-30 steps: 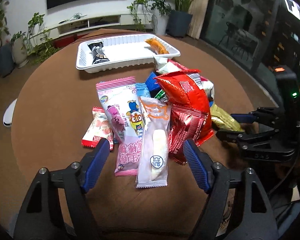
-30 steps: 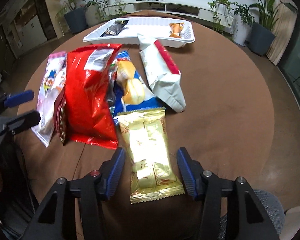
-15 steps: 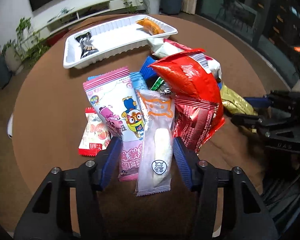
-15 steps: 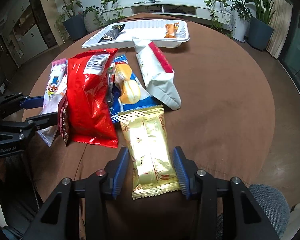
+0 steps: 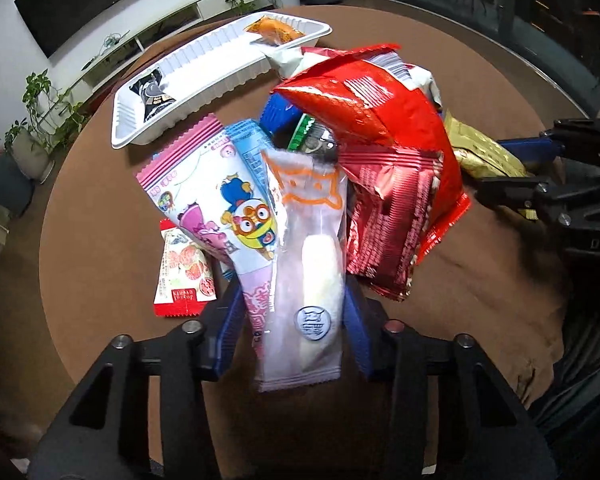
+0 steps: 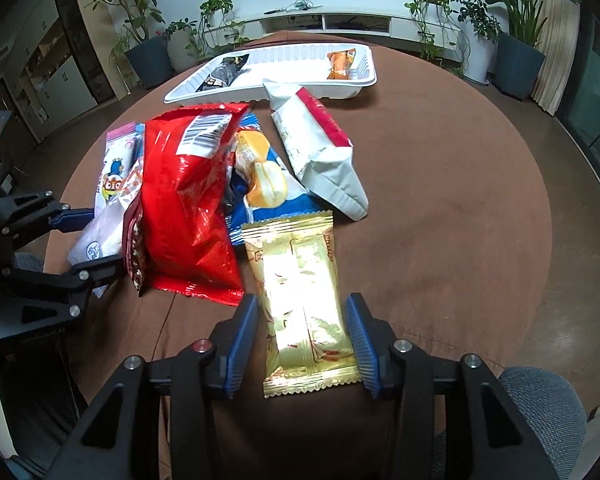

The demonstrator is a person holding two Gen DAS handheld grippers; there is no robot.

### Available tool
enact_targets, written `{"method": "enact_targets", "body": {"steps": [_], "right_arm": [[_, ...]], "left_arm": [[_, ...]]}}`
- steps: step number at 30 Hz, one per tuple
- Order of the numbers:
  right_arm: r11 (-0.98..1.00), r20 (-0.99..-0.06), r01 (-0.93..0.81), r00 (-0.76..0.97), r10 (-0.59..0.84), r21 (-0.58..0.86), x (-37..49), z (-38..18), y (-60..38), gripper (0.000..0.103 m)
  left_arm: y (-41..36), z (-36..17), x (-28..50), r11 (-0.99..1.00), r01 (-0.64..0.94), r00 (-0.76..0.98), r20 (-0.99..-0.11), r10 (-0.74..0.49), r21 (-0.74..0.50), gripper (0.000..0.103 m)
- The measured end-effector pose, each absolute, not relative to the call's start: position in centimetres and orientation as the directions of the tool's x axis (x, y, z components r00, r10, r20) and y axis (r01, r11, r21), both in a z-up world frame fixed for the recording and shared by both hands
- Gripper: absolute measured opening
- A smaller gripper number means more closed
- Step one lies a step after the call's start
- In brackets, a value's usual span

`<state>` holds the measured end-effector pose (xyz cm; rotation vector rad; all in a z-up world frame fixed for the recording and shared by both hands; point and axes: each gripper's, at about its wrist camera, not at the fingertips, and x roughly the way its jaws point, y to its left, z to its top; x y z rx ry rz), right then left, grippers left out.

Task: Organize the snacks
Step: 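Carry the white packet with the left tool while the right tool carries the gold wrapper to the tray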

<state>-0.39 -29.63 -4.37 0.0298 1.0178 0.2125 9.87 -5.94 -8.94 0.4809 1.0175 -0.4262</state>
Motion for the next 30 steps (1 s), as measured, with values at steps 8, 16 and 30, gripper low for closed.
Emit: {"method": "enact_targets", "body": {"steps": [8,16,30], "right_arm": [[0.978,-0.837,-0.170,0.513,0.190,0.119,-0.4,-4.4,-29.4,0.053],[0.982,-0.837,-0.153,0.517,0.178,0.114,-0.2,-4.4,-29.8,0.033],[0.968,-0.822,-0.124,0.511,0.251,0.218,-0.3,-3.9,-30.9,0.033]], "left_arm": [[-6.1,-9.0,10.6,0.830,0.530,0.465,-0.878,-0.112,0.175,0.040],[-4.7,-8.3,10.3,0.857,0.505,0.479,-0.859,-0.179,0.104,0.031],[-0.7,-7.4,8.8,0.884,0.429,0.443,-0.810,-0.384,-0.185,0.020]]}}
